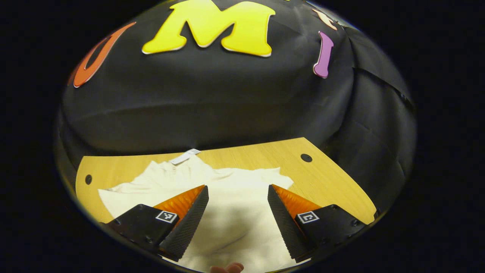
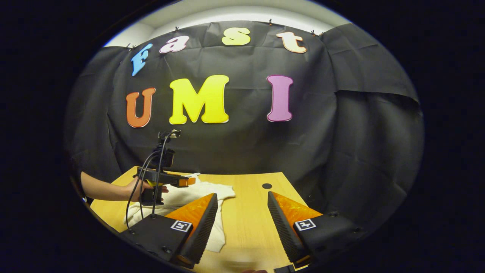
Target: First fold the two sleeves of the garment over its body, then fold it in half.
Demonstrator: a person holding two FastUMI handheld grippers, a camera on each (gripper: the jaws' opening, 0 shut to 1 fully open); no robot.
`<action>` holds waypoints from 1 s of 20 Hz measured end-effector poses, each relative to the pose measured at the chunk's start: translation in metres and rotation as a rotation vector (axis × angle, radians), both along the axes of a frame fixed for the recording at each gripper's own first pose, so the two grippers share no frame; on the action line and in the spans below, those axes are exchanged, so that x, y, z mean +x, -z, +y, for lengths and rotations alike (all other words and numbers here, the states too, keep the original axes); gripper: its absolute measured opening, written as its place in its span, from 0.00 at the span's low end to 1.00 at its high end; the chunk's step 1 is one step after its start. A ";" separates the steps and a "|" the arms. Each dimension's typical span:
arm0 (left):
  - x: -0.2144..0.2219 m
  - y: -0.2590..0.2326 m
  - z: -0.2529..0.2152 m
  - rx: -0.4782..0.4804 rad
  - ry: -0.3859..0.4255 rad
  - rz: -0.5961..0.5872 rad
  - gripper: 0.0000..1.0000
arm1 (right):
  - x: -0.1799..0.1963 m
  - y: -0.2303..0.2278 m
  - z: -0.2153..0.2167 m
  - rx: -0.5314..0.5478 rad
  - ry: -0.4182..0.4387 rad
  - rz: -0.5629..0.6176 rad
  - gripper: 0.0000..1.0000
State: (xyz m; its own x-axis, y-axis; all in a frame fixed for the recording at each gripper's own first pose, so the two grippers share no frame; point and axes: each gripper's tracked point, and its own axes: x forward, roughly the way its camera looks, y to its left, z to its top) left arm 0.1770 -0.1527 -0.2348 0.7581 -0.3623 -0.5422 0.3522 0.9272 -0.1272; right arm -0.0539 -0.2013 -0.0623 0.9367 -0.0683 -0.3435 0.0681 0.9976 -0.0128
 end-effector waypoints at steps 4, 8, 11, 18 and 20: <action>-0.038 -0.085 0.044 0.020 -0.133 -0.136 0.99 | 0.012 -0.003 0.031 0.031 -0.052 -0.020 0.82; -0.085 -0.155 0.085 0.021 -0.228 -0.216 0.98 | 0.024 -0.006 0.057 0.053 -0.095 -0.033 0.83; -0.112 -0.169 0.116 0.030 -0.279 -0.218 0.98 | 0.031 -0.005 0.073 0.064 -0.126 -0.035 0.83; -0.182 -0.161 0.186 0.082 -0.367 -0.222 0.98 | 0.037 0.002 0.101 0.058 -0.194 -0.023 0.83; -0.193 -0.157 0.195 0.081 -0.382 -0.213 0.98 | 0.037 0.006 0.106 0.056 -0.209 -0.021 0.83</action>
